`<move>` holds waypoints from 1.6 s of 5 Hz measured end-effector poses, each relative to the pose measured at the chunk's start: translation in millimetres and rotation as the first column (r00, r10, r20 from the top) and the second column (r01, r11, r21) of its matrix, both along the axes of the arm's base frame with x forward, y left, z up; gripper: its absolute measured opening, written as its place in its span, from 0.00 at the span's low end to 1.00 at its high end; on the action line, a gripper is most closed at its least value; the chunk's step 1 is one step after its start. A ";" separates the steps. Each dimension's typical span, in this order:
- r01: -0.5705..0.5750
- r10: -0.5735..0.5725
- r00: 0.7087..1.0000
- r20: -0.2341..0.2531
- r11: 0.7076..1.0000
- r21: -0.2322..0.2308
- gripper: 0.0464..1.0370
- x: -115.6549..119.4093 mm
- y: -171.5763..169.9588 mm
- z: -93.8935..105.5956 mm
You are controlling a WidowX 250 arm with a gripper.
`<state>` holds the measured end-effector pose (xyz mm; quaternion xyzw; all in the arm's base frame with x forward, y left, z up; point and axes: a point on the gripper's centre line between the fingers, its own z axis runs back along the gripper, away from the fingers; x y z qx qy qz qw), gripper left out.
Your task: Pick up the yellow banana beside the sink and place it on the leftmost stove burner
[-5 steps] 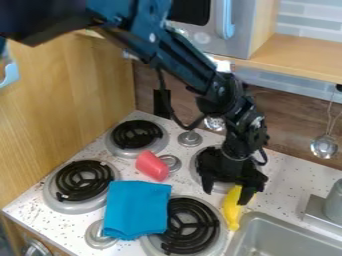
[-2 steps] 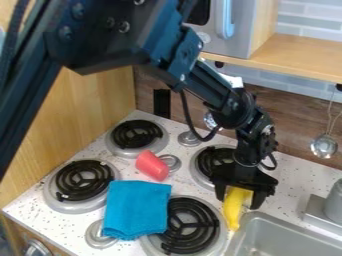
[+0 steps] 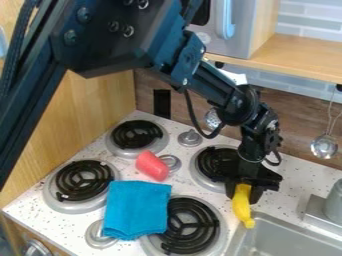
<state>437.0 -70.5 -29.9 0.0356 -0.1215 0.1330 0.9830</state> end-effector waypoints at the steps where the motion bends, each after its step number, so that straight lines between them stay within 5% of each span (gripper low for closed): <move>1: 0.011 -0.011 1.000 -0.007 1.000 0.006 0.50 -11.3 4.0 6.5; 2: 0.049 -0.049 0.998 0.038 0.999 0.004 0.50 -18.1 8.1 38.0; 3: 0.098 -0.099 0.995 0.024 0.995 0.017 0.50 -26.6 21.9 68.1; 4: 0.108 -0.106 0.994 -0.031 0.990 0.091 0.50 -43.7 51.8 84.5; 6: 0.104 -0.095 0.992 -0.081 0.987 0.122 0.50 -75.3 121.5 89.1; 8: 0.047 -0.041 0.997 -0.058 0.992 0.113 0.50 -89.2 196.5 85.1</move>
